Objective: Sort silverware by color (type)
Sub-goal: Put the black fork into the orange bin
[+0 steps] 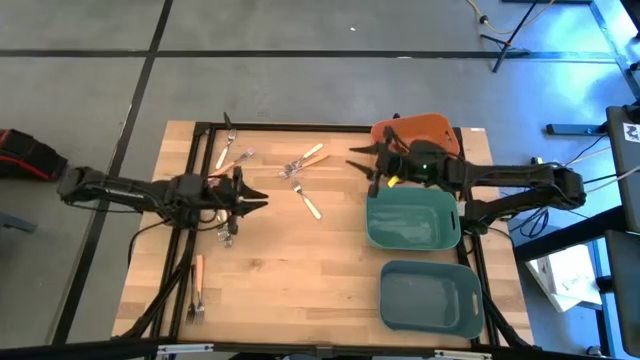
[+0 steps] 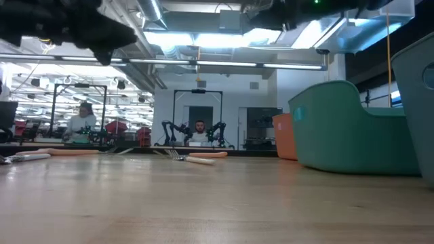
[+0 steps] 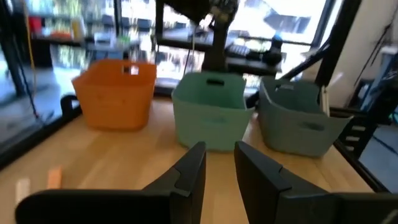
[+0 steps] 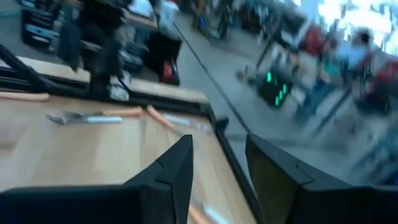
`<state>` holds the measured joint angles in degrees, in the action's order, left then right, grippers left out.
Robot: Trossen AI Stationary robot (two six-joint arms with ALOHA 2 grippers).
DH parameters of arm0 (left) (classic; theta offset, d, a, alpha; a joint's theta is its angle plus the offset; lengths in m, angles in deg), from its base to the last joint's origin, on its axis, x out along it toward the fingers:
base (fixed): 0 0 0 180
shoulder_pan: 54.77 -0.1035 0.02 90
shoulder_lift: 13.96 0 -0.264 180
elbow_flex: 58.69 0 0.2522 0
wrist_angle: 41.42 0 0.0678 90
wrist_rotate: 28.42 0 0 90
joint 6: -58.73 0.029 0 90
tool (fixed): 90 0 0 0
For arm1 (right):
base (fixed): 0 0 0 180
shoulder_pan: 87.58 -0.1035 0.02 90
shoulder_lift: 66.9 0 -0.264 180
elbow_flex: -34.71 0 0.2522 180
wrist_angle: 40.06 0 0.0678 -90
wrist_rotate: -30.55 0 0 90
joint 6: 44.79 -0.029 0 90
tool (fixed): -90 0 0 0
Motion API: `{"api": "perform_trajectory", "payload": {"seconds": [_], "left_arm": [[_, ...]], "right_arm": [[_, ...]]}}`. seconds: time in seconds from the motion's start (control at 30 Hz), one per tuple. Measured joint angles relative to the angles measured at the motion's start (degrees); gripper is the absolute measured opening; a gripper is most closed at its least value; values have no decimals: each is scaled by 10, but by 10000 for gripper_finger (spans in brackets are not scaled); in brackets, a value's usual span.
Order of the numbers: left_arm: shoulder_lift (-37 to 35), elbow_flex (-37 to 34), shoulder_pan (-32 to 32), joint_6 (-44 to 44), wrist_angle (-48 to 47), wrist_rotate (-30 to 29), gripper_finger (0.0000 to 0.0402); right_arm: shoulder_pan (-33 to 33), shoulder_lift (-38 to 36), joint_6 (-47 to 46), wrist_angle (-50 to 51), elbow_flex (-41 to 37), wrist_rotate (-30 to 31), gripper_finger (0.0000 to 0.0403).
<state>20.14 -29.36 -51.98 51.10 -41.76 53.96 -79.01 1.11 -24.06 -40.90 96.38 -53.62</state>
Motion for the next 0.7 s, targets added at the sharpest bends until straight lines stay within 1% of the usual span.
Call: {"api": "perform_trajectory", "payload": {"seconds": [0.1,0.2,0.27,0.4,0.47,0.57,0.7], "left_arm": [[63,63,20,-38,-71,-32,80],[126,147,42,-89,-197,-66,80],[166,207,58,-139,-289,-77,80],[250,315,94,-235,-471,-73,80],[286,362,107,-300,-548,-40,80],[333,417,131,-392,-647,31,80],[378,461,171,-513,-720,146,80]], "right_arm": [[-14,19,24,-57,-7,-46,143],[-22,41,36,-76,-7,-85,143],[-28,54,39,-78,-7,-95,143],[-41,72,46,-85,-8,-97,143],[-51,79,52,-102,-8,-108,143],[-66,84,56,-148,-8,-132,143],[-89,88,52,-177,-8,-150,143]]}}
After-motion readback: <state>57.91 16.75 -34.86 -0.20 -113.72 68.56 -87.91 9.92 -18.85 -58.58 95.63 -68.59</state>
